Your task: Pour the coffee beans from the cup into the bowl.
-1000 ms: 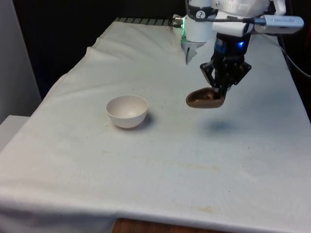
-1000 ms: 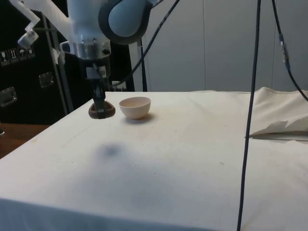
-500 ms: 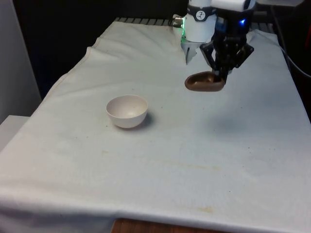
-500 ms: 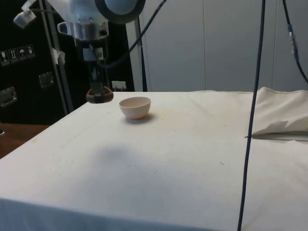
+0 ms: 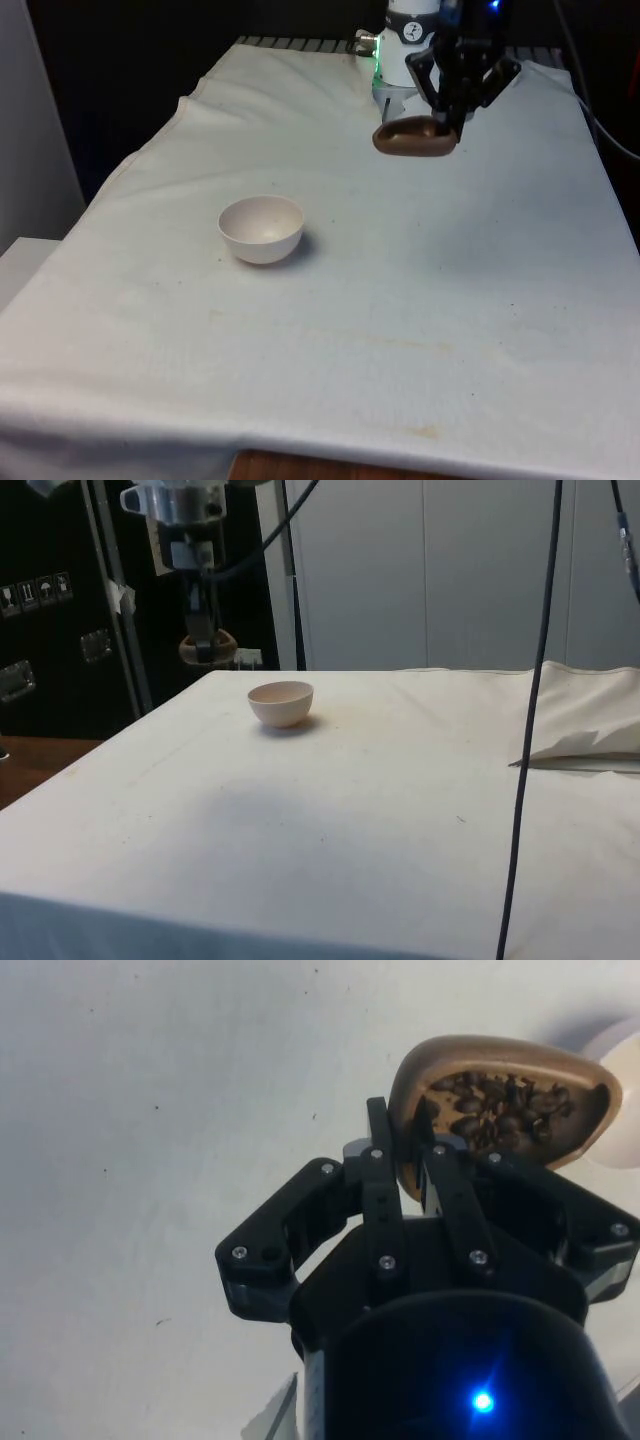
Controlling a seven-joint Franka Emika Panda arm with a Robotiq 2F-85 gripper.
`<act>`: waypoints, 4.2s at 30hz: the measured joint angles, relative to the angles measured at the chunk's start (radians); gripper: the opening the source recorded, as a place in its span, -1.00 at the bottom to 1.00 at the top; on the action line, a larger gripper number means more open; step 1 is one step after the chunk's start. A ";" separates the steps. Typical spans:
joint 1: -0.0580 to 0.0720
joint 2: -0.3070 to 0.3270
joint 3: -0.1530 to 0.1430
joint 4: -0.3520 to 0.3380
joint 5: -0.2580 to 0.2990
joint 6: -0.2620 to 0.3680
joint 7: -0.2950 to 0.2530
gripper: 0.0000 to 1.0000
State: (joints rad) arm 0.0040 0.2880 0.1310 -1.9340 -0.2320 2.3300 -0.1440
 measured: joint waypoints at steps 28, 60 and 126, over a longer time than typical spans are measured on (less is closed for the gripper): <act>-0.004 -0.025 -0.070 0.000 0.096 -0.011 -0.021 -1.00; -0.013 -0.011 -0.187 -0.002 0.194 -0.010 -0.170 -1.00; -0.040 0.145 -0.404 0.129 0.705 -0.156 -0.630 -1.00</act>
State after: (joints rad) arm -0.0360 0.4330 -0.2730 -1.8050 0.4730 2.1740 -0.7740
